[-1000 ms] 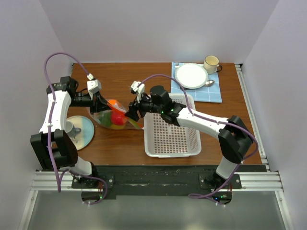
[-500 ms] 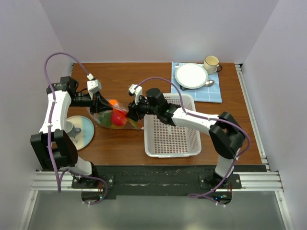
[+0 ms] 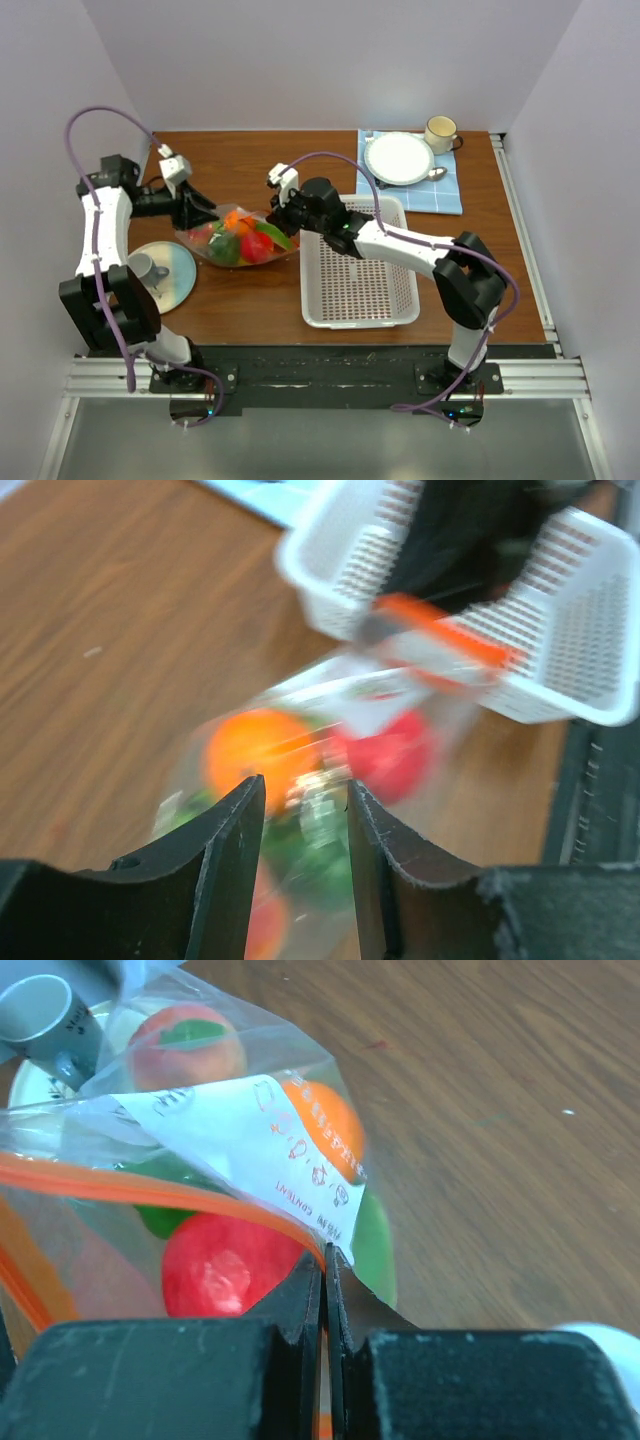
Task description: Open the zip-top bag and remove the fake food
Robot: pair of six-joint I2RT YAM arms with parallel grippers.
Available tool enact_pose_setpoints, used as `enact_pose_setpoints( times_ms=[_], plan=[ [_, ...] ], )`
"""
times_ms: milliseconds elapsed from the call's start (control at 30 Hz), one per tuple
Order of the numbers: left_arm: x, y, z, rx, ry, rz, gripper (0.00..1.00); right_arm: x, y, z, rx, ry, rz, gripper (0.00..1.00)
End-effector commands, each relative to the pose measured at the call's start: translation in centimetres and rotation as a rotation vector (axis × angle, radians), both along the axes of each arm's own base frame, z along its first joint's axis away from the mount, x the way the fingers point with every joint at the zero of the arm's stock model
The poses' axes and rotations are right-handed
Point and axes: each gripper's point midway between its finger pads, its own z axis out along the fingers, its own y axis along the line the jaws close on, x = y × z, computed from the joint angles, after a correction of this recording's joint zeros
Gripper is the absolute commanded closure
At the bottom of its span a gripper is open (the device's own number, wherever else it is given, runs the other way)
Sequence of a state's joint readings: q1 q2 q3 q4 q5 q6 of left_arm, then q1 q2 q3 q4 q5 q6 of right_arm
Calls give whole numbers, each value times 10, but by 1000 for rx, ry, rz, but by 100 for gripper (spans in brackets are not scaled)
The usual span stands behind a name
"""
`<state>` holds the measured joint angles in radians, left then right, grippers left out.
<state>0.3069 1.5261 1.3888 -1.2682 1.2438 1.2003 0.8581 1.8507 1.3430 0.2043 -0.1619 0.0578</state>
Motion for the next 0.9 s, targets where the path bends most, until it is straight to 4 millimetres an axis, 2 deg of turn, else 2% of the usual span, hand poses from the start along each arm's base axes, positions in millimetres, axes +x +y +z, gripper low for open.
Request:
enact_pose_setpoints(
  times_ms=[0, 33, 100, 133, 200, 267, 300, 333, 367, 500, 600, 667, 700, 733, 767, 800, 833, 867],
  plan=[
    [56, 57, -9, 9, -12, 173, 55, -23, -3, 43, 58, -104, 26, 100],
    [62, 61, -14, 12, 1, 183, 52, -31, -1, 39, 47, -98, 49, 100],
    [74, 65, -26, 0, 31, 204, 51, -55, 7, 17, 2, -70, 94, 100],
    [77, 62, -31, 6, 38, 201, 51, -62, 10, 9, -16, -59, 106, 100],
    [79, 59, -53, 48, 72, 219, 51, -79, 13, -9, -64, -65, 147, 100],
    [68, 41, -78, 92, 121, 202, 51, -89, 12, -22, -84, -39, 158, 100],
    [72, 43, -89, 151, 105, 219, 51, -93, 12, -26, -91, -27, 166, 100],
    [69, 31, -97, 174, 109, 199, 51, -96, 12, -29, -95, -16, 173, 100],
    [60, 25, -108, 186, 132, 191, 51, -98, 9, -36, -109, -5, 174, 100],
    [51, 15, -123, 226, 158, 175, 51, -102, 1, -54, -150, 12, 158, 100],
    [48, 17, -136, 262, 191, 174, 51, -91, -6, -57, -173, -11, 99, 100],
    [45, 16, -141, 274, 206, 161, 51, -78, -9, -49, -180, -52, 36, 98],
    [44, 14, -143, 283, 210, 155, 52, -75, -8, -46, -179, -64, 19, 89],
    [42, 13, -144, 285, 211, 151, 55, -72, -7, -39, -172, -74, 5, 67],
    [41, 12, -144, 288, 207, 145, 63, -74, -7, -38, -176, -75, 4, 57],
    [39, 9, -146, 299, 208, 134, 80, -78, -6, -35, -175, -80, 9, 45],
    [37, 9, -147, 305, 210, 133, 88, -83, -7, -32, -169, -80, 19, 17],
    [38, 9, -147, 313, 203, 128, 94, -89, -7, -32, -170, -76, 40, 2]
  ],
)
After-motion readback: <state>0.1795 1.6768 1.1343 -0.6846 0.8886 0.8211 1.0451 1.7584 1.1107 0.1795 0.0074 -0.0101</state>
